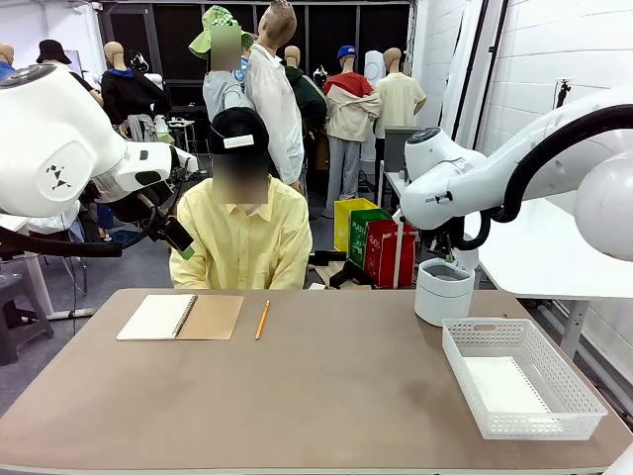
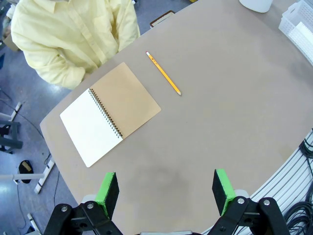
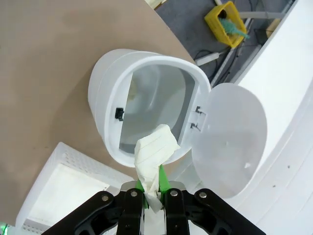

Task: Sort the paper based on its condition.
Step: If a person hands you a paper, place it in the Organizing basket , and if it's crumpled, put it in the Trash can.

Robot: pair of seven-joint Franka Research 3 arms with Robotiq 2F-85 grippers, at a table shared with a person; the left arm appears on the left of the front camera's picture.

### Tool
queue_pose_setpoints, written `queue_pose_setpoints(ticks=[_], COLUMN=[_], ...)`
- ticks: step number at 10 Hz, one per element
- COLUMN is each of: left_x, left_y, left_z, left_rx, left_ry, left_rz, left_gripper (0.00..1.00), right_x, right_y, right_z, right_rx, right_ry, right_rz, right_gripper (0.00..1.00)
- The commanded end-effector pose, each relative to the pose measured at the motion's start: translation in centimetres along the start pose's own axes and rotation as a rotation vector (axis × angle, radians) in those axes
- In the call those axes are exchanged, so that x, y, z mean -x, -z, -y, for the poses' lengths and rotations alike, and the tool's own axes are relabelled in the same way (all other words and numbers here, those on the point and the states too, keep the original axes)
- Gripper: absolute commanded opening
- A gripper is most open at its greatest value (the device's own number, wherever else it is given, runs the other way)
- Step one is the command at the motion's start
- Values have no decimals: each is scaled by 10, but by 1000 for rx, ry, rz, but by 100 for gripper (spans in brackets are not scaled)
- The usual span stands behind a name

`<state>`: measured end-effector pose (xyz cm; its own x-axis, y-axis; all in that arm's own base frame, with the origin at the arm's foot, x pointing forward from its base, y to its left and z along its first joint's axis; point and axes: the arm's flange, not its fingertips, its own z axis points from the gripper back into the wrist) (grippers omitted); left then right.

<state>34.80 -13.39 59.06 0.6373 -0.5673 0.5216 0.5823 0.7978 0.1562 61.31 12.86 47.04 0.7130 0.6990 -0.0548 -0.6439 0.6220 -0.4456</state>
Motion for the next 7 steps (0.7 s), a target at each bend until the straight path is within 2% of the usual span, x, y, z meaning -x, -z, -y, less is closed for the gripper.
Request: queue_pose_setpoints(ticks=[1, 7], left_x=[0, 0], left_y=[-1, -1], left_z=[-1, -1], left_rx=[0, 0], left_ry=[-5, -5], left_rz=[0, 0], left_gripper=[100, 100], right_x=[-8, -24], right_y=[4, 13], right_z=[6, 6], right_rx=[43, 105], right_ry=[18, 1], right_rz=[0, -6], right_gripper=[0, 0])
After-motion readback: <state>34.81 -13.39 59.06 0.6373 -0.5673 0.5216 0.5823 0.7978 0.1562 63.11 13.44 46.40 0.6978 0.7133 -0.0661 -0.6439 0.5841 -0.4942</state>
